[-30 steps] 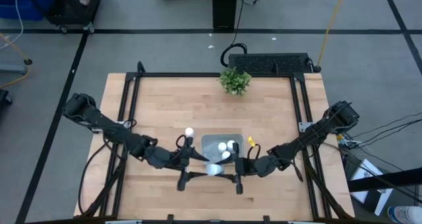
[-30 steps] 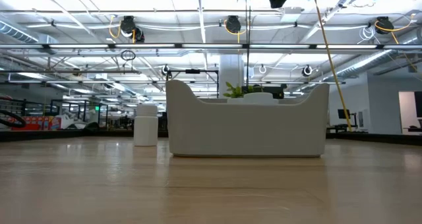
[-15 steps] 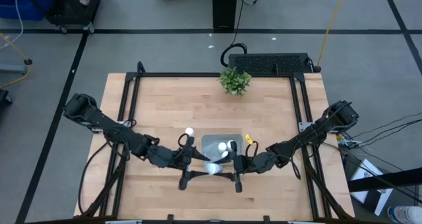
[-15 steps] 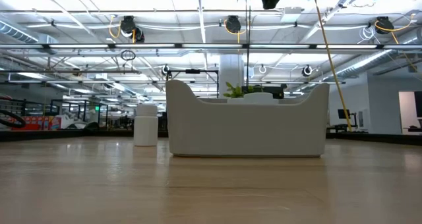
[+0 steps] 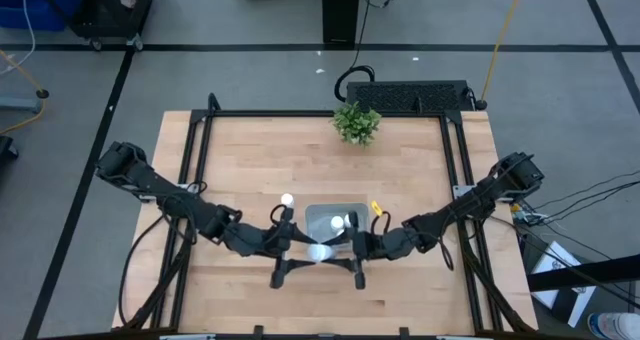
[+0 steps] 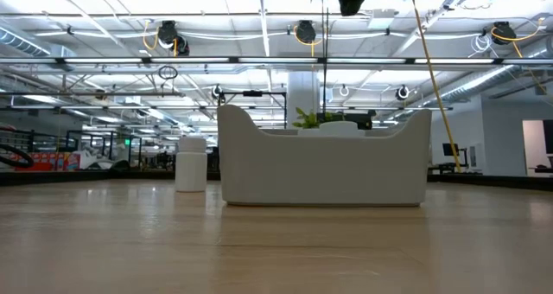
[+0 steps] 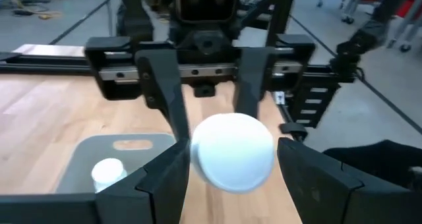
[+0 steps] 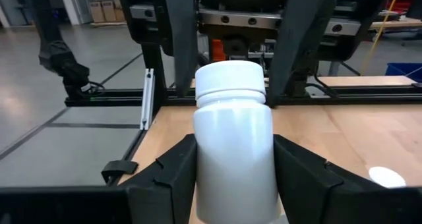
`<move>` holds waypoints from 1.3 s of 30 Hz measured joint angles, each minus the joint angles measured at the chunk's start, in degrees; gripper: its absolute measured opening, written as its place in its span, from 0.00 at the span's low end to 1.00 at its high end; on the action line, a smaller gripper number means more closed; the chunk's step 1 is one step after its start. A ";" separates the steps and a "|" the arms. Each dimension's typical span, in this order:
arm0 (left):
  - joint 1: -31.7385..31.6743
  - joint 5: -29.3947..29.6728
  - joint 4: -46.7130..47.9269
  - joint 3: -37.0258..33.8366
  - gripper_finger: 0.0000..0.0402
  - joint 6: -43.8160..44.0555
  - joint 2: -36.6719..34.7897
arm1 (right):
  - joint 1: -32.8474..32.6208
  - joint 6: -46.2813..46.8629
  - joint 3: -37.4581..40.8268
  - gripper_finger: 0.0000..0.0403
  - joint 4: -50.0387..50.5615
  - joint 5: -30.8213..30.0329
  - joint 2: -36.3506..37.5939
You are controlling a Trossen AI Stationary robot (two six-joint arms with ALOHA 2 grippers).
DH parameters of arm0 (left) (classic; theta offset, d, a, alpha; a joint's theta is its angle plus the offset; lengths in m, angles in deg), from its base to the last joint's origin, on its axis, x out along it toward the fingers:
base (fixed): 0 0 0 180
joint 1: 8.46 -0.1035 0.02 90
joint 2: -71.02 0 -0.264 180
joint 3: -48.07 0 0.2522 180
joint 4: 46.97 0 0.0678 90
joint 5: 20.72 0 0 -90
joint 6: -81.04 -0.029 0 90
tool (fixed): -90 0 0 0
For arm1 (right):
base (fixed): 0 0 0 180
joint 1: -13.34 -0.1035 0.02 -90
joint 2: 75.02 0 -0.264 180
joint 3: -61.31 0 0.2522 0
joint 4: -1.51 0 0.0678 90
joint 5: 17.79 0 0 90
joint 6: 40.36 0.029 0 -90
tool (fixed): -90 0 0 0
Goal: Pick and place pill bottles into a basket
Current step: Put the white pill bottle into the white bin
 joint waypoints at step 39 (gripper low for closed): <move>-1.03 -2.97 0.13 0.00 0.43 0.76 0.00 | 0.89 0.65 0.00 0.49 -0.33 2.79 -0.02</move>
